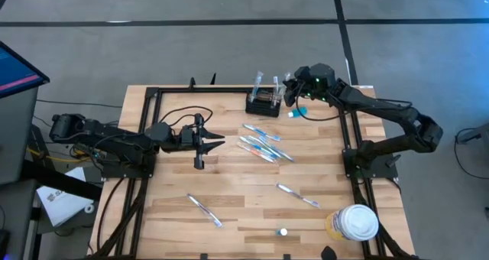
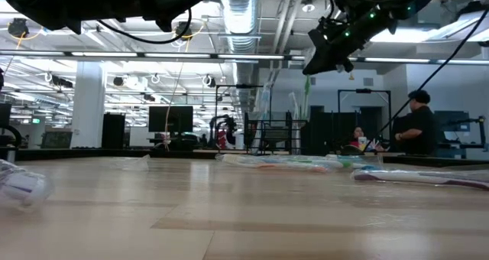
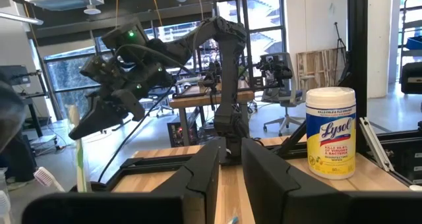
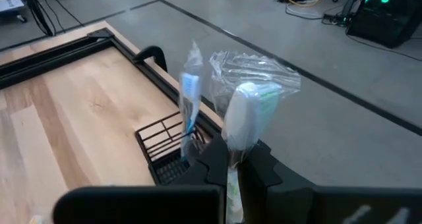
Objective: Pick & Place toothbrushing station
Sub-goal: Put the right green toothbrush into the mesh organizer
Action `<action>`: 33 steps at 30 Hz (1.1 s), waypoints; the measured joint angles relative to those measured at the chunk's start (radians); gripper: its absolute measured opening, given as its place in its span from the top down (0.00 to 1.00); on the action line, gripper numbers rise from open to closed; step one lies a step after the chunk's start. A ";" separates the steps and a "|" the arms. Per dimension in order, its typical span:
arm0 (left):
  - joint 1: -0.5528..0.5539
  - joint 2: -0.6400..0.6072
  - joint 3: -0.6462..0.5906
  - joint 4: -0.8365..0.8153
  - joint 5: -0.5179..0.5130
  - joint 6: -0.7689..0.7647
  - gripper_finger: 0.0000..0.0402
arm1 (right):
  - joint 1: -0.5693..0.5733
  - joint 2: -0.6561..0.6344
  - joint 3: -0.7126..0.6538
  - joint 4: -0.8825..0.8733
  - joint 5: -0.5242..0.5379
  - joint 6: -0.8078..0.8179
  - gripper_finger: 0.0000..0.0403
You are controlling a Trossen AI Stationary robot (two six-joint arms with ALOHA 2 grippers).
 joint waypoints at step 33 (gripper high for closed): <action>0.000 0.000 0.000 -0.003 0.000 0.000 0.84 | -0.003 0.249 -0.032 0.172 -0.104 0.027 0.97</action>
